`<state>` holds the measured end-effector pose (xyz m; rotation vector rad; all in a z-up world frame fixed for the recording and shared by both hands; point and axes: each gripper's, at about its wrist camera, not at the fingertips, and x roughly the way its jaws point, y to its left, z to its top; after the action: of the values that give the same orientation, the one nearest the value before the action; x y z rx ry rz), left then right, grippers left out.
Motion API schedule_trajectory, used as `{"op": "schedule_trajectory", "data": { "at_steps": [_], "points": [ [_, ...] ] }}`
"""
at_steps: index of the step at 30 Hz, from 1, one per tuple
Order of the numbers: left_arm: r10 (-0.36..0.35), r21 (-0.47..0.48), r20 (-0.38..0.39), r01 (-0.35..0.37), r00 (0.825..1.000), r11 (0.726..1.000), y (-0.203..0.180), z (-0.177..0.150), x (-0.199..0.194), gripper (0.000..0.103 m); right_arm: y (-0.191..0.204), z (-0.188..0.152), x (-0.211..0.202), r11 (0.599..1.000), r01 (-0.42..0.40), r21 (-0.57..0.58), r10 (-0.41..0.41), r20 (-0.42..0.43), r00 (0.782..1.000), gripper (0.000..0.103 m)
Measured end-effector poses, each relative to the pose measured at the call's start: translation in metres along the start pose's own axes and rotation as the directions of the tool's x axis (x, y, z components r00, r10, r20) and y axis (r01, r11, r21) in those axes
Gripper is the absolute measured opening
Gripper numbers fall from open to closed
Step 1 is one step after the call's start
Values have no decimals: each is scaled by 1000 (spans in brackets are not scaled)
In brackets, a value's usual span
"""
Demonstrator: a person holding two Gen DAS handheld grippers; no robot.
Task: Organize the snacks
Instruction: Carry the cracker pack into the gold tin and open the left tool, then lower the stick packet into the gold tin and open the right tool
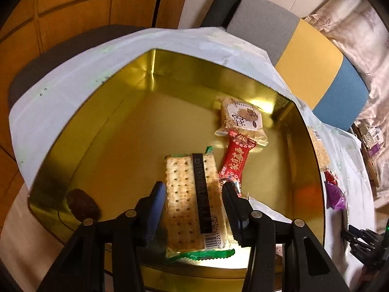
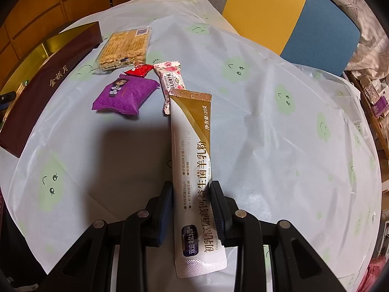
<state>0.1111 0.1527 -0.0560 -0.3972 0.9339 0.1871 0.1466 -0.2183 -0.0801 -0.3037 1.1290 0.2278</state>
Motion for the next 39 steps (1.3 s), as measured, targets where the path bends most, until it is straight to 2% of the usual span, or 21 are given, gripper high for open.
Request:
{"op": "schedule_trajectory", "data": {
  "at_steps": [3,5,7,10,12,14,16,18,20,21,23,26,31,35,39],
  "points": [
    [29,17,81,-31,996,999,-2,-1,-18,49,0,0,0,1000,0,-1,0,2,1000,31],
    [23,46,128,-29,991,999,-7,-3,-30,49,0,0,0,1000,-1,-1,1,1,1000,31],
    [-12,86,165,-3,986,996,-16,-5,-42,49,0,-1,0,1000,-2,1,2,2,1000,31],
    [-119,200,177,83,977,976,-40,-19,-58,49,0,-1,0,1000,0,3,0,4,1000,31],
    [-232,297,139,183,963,937,-60,-35,-66,50,1,-1,0,1000,0,5,0,5,1000,31],
    [-333,391,79,278,940,878,-82,-55,-72,50,0,-2,0,1000,-3,10,3,7,1000,31],
    [-416,479,3,364,909,799,-107,-79,-74,50,-1,-2,0,1000,-7,15,7,8,1000,31],
    [-452,546,-62,410,890,731,-129,-101,-74,50,-2,-2,0,1000,-8,20,8,8,1000,31],
    [-465,582,-109,436,879,687,-142,-116,-70,50,-2,-1,0,1000,-8,29,7,8,1000,30],
    [-465,596,-131,445,875,668,-147,-124,-66,50,-2,-1,0,999,-7,34,6,8,1000,29],
    [-456,610,-169,456,874,648,-154,-135,-56,50,-2,0,-1,999,-3,44,3,5,1000,27],
    [-436,590,-203,465,877,660,-155,-140,-40,50,-3,2,-2,998,2,63,-2,-8,1000,25],
    [-424,531,-209,466,881,707,-145,-133,-20,50,-5,3,-16,993,-21,114,22,0,1000,23],
    [-438,530,-195,470,878,706,-143,-141,-19,50,-4,5,-42,989,-40,141,34,46,998,23],
    [-446,539,-183,468,876,700,-141,-147,-23,53,3,18,-65,980,-135,143,124,83,989,23]
  ]
}}
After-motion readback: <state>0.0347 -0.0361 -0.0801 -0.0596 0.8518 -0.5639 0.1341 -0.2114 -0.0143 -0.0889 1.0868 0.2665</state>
